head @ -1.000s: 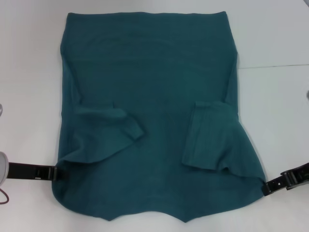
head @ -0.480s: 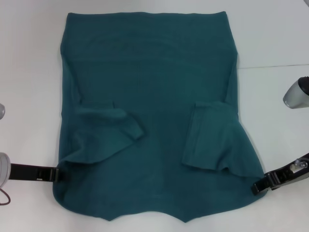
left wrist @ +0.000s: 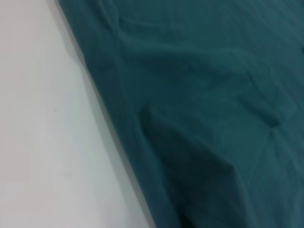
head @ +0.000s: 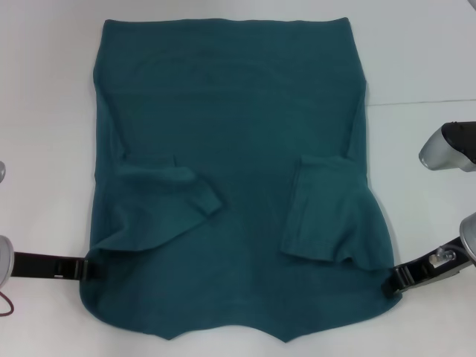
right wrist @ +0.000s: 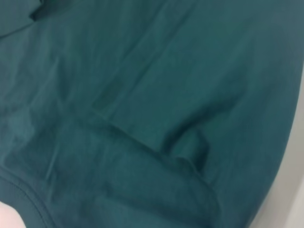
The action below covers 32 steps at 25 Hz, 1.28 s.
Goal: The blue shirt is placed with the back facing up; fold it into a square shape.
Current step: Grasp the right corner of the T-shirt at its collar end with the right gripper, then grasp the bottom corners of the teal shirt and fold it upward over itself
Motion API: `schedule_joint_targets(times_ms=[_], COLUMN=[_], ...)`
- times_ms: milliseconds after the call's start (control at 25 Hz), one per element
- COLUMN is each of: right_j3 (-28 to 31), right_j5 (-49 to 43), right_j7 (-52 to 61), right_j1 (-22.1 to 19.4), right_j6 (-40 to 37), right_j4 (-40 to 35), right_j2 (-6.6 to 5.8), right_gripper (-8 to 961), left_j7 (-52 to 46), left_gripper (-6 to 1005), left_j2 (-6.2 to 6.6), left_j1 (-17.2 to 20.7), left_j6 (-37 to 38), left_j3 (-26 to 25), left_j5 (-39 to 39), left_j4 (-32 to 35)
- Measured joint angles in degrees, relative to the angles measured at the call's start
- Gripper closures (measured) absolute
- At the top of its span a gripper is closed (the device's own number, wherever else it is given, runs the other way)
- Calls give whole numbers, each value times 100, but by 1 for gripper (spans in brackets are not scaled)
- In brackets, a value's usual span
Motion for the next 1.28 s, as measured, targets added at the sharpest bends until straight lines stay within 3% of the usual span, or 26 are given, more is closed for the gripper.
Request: schedule_joint_targets(times_ms=[160,360,640,960,1280], right_j3=[20,63,370,476,782], right_j5=[5,10,-37,-43,-288], right_j7=[-46,-217,-607,-650,-767], right_j1=[10,6,89,47,87], right_j6=[-26,-83,-594,-736,-743], right_j4=[-3,-12,-133,-339,-309], right_j2=[-7,-27,-85,-308,-348], right_gripper=[820,897,897,896,897], left_j7=[-10,-36,-38,-56,-153], left_gripper=[992,992,992,993,993], left_j2=[2,-1,-34,-90,-130], left_j1=[5,-13,58,429,737], left_j6=[11,2,23,282,509], left_j3=[-2,-39,-287,-484,-597], left_j5=[-4,-33,-147,-754,-1141], left_j4=[4,9,116,205,186])
